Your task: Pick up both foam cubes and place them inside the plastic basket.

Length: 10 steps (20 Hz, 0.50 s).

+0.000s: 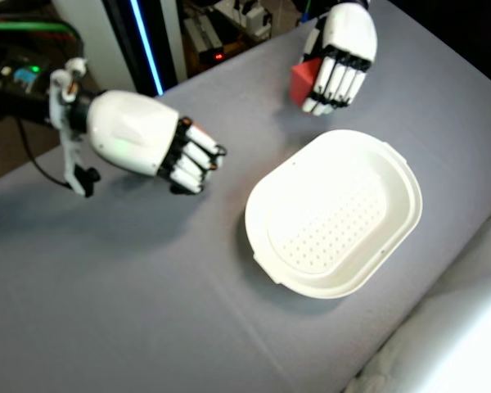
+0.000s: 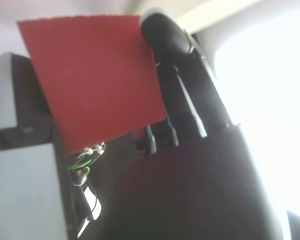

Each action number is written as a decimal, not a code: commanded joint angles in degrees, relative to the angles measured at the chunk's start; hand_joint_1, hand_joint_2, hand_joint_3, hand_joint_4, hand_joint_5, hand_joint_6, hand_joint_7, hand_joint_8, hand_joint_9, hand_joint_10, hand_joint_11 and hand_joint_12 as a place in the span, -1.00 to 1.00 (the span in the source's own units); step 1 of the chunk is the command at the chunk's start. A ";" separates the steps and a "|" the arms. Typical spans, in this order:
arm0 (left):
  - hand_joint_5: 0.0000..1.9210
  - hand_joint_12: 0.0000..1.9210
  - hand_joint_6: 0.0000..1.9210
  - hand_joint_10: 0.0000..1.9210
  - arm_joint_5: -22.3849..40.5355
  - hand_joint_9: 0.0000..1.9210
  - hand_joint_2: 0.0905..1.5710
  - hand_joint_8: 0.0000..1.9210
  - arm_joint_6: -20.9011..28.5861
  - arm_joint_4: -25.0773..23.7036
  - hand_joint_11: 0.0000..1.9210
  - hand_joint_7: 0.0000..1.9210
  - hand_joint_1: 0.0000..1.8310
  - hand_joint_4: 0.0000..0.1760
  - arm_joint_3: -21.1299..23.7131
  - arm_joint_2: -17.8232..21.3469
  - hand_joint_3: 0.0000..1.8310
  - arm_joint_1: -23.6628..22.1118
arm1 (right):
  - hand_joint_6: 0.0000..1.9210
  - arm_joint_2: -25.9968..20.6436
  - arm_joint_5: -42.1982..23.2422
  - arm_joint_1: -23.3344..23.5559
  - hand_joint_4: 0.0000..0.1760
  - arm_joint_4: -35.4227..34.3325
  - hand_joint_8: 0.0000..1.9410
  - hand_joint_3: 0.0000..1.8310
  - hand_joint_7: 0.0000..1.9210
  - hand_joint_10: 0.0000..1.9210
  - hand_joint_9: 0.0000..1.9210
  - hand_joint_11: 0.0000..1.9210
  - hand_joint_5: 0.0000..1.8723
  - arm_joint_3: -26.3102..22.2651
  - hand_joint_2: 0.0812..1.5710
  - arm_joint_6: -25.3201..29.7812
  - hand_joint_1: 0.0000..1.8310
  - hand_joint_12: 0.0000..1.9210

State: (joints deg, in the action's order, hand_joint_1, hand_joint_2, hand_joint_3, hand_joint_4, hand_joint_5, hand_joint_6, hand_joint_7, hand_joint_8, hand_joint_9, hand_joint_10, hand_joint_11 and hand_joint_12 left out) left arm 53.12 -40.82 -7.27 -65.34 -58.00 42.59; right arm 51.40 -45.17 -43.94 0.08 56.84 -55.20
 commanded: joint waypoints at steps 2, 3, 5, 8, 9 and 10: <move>-0.21 0.64 0.11 0.51 5.40 -0.05 0.47 0.27 -1.08 2.66 -0.13 -0.11 0.49 -1.00 -1.86 -1.42 -1.00 -2.96 | 0.40 1.45 -6.16 3.22 -1.00 -0.41 0.28 -1.00 -0.17 0.48 -0.14 -0.33 -0.32 2.01 0.52 0.01 0.47 0.57; -0.20 0.60 0.09 0.48 4.68 -0.04 0.45 0.23 -1.50 3.58 -0.13 -0.09 0.50 -1.00 -2.89 -2.12 -1.00 -4.09 | 0.43 2.36 -5.65 4.56 -1.00 -0.62 0.27 -1.00 -0.17 0.47 -0.14 -0.35 -0.32 3.31 0.52 0.01 0.47 0.56; -0.18 0.65 0.05 0.50 0.40 -0.06 0.46 0.29 -2.45 5.34 -0.16 -0.09 0.47 -1.00 -6.84 -4.96 -1.00 -8.20 | 0.51 5.65 -2.84 8.95 -1.00 -0.96 0.30 -1.00 -0.19 0.53 -0.20 -0.43 -0.35 7.48 0.55 0.01 0.46 0.59; -0.18 0.71 0.09 0.38 -6.90 0.01 0.47 0.37 -4.59 6.40 -0.16 -0.03 0.37 -1.00 -11.92 -8.89 -1.00 -13.85 | 0.40 9.22 1.88 14.44 -1.00 -2.34 0.50 -1.00 -0.14 0.42 -0.12 -0.20 -0.34 13.03 0.58 0.01 0.31 0.74; -0.19 0.85 0.07 0.55 -8.89 0.07 0.50 0.48 -4.98 7.28 -0.06 -0.08 0.35 -1.00 -13.69 -10.19 -1.00 -14.65 | 0.40 10.99 3.39 15.17 -1.00 -3.80 0.50 -1.00 -0.15 0.39 -0.15 -0.23 -0.33 15.34 0.59 0.01 0.29 0.76; -0.13 0.97 0.19 0.89 -10.86 0.22 0.48 0.75 -5.33 8.28 0.22 0.08 0.27 -1.00 -15.38 -11.39 -1.00 -15.22 | 0.44 12.68 5.17 15.61 -1.00 -5.39 0.46 -1.00 -0.24 0.57 -0.21 -0.31 -0.37 17.48 0.58 0.01 0.42 0.74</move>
State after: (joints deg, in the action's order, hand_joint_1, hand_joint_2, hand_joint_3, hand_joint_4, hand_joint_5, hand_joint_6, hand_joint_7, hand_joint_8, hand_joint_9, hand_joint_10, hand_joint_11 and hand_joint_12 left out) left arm 38.35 -45.89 0.54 -81.47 -70.19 27.51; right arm 65.17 -36.05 -28.69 -5.78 75.37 -55.24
